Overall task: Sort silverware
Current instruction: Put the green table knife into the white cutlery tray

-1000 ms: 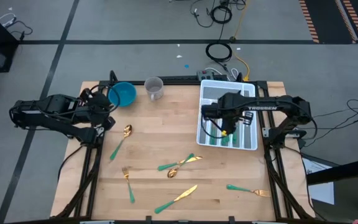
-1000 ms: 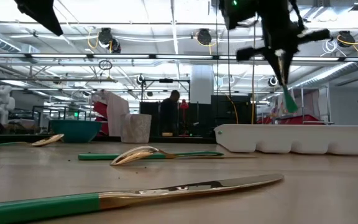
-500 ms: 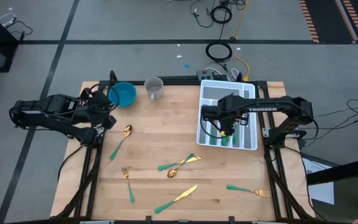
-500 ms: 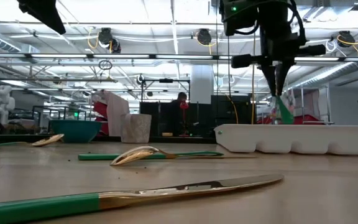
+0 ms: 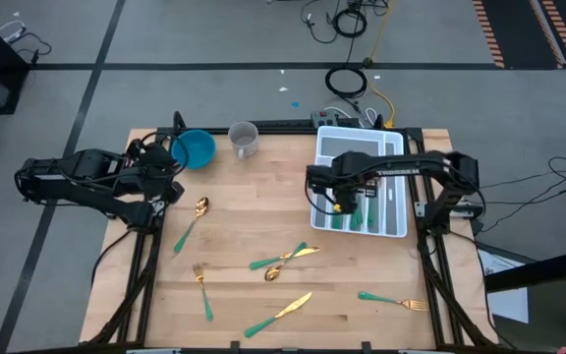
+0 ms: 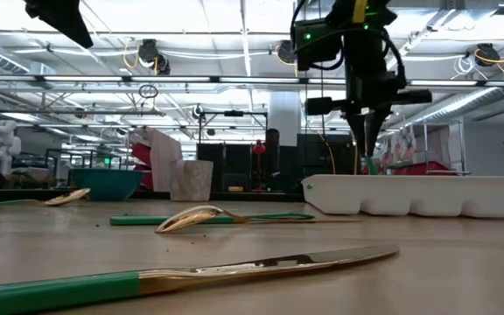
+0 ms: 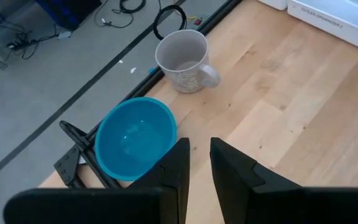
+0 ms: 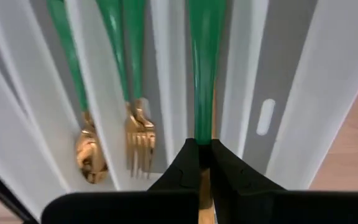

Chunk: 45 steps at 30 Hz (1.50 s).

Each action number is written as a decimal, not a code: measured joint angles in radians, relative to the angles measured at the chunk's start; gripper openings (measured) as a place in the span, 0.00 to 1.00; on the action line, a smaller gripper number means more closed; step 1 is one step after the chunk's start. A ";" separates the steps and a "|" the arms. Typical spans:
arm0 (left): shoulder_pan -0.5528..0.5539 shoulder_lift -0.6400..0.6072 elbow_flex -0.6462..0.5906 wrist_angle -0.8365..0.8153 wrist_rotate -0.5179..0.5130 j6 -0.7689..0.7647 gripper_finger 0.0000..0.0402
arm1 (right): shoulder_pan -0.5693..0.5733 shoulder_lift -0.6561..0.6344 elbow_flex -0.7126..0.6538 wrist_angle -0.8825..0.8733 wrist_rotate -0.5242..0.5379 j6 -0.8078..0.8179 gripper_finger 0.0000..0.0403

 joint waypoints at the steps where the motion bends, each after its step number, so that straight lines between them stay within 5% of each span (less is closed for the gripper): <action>1: 0.000 0.000 0.000 0.000 -0.002 0.000 0.18 | -0.002 0.009 0.000 0.018 -0.001 -0.001 0.00; 19: 0.000 0.000 0.000 -0.018 -0.020 0.002 0.18 | -0.070 0.127 -0.001 0.095 -0.210 -0.031 0.00; 45: 0.000 0.000 0.000 -0.017 -0.025 0.003 0.18 | -0.137 0.183 -0.067 0.231 -0.254 -0.032 0.00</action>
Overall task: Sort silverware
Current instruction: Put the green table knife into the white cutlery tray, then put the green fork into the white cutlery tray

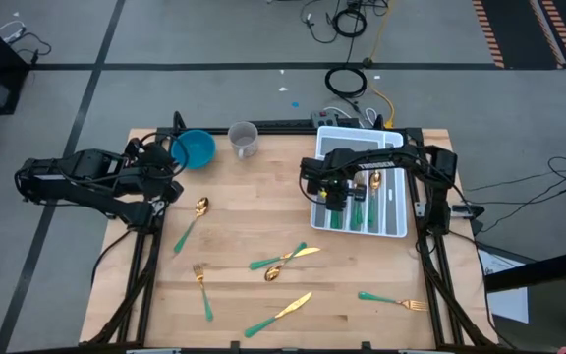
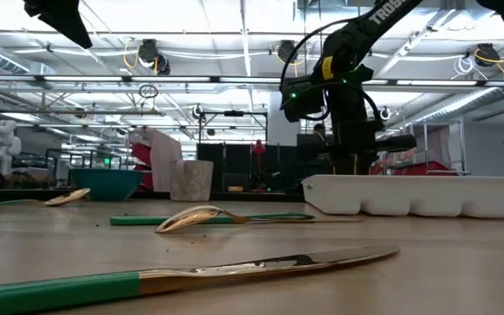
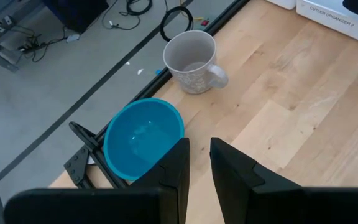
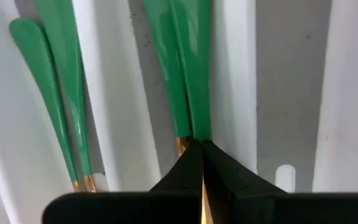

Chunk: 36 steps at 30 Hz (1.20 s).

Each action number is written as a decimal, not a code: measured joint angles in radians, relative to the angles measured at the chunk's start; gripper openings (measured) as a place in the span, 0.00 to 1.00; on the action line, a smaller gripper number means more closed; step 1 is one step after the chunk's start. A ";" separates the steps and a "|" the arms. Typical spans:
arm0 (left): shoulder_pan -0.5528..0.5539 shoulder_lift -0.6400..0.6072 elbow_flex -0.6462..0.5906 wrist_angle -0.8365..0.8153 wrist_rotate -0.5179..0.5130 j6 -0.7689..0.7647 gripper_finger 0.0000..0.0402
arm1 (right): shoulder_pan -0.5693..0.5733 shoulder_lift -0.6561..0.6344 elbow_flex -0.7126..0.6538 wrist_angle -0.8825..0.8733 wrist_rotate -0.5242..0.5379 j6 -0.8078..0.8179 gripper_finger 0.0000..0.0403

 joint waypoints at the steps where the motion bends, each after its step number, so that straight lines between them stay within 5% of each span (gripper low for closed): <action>1: 0.000 0.000 0.000 0.000 0.000 0.000 0.18 | 0.000 0.000 0.003 -0.002 0.000 0.013 0.00; 11: 0.000 0.000 0.000 0.001 0.001 0.000 0.18 | 0.000 -0.023 0.110 -0.099 0.030 0.286 0.01; 18: -0.001 0.000 0.000 0.004 0.035 -0.001 0.18 | 0.002 -0.077 0.212 -0.192 0.024 0.413 0.10; 27: 0.000 0.000 0.000 0.039 0.077 -0.002 0.18 | 0.076 -0.295 0.338 -0.535 -0.041 0.924 0.15; 36: -0.001 0.028 0.000 0.143 0.187 -0.001 0.18 | 0.370 -0.607 0.216 -0.600 -0.130 1.656 0.13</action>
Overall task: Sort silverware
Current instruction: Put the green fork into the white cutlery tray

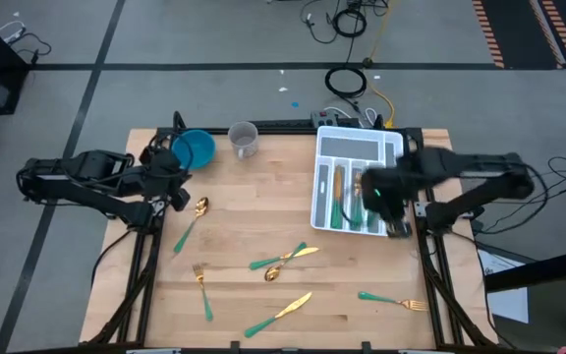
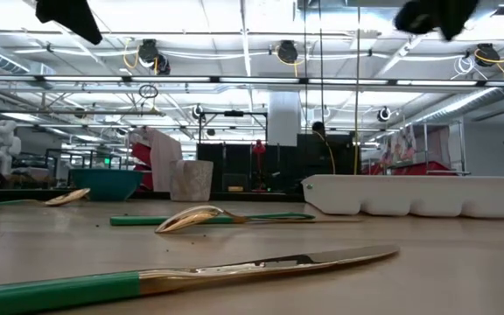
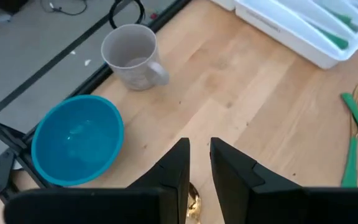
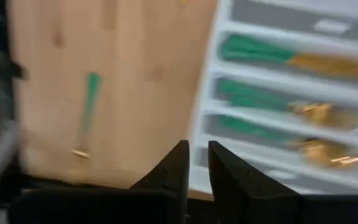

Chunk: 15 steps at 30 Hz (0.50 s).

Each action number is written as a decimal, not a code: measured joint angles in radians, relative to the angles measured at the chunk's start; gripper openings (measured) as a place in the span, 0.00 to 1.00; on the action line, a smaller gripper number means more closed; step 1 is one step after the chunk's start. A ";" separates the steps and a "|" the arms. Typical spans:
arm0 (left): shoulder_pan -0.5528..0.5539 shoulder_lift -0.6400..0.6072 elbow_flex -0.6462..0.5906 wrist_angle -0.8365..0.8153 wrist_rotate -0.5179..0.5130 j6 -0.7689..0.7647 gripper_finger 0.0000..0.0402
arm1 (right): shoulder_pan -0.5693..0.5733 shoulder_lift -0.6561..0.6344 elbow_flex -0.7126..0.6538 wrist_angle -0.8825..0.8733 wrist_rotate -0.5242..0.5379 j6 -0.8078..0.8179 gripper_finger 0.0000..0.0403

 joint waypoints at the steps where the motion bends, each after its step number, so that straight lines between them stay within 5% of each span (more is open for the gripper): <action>1: 0.000 0.007 0.000 0.000 0.001 0.002 0.18 | 0.051 -0.023 -0.025 0.017 -0.002 0.092 0.15; 7: 0.000 0.043 0.000 -0.001 0.004 0.007 0.18 | 0.333 -0.062 -0.194 0.162 -0.007 0.532 0.34; 15: 0.000 0.059 0.000 -0.001 0.010 0.006 0.18 | 0.606 -0.036 -0.460 0.587 -0.006 0.978 0.54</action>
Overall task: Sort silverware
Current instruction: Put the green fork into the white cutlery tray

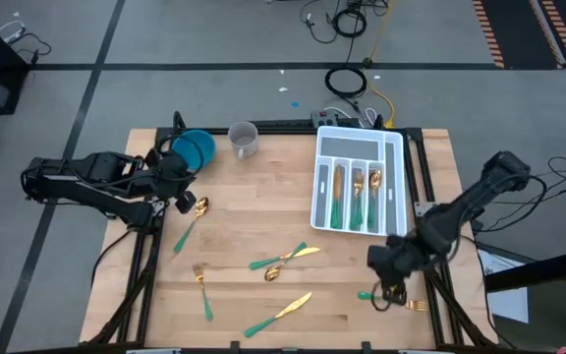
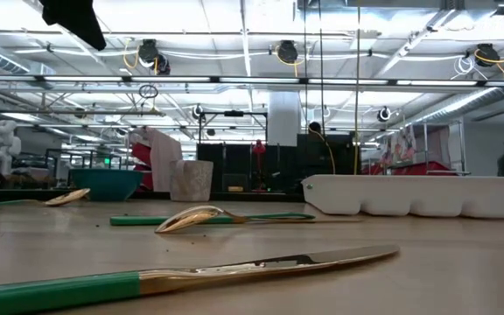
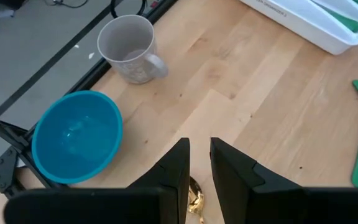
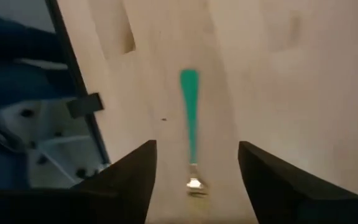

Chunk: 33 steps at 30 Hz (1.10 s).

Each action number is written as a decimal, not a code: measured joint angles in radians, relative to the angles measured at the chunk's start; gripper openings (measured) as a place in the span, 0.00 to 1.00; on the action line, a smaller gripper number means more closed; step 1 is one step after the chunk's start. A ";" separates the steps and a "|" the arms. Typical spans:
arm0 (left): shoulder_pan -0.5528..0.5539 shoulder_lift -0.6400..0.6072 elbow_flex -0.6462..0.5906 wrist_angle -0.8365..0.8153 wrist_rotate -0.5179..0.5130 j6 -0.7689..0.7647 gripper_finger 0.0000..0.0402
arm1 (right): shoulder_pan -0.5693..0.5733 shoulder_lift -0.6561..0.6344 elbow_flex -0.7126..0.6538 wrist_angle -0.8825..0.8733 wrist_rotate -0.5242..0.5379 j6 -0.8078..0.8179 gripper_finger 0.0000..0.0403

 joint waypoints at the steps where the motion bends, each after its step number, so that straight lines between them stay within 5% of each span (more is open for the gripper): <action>1: 0.000 0.000 0.000 0.000 0.000 -0.003 0.18 | 0.029 0.000 -0.029 0.041 0.003 0.060 0.55; 13: 0.001 0.000 0.000 0.001 0.001 -0.007 0.18 | 0.316 -0.001 -0.164 0.200 0.187 0.616 0.54; 21: 0.001 0.000 0.000 0.002 0.002 -0.031 0.18 | 0.394 -0.001 -0.178 0.191 0.185 1.078 0.54; 26: 0.001 0.000 0.000 0.002 0.002 -0.031 0.18 | 0.401 0.007 -0.178 0.199 0.188 1.065 0.54; 33: 0.001 0.000 0.000 0.002 0.000 -0.031 0.18 | 0.396 0.100 -0.178 0.173 0.150 0.781 0.54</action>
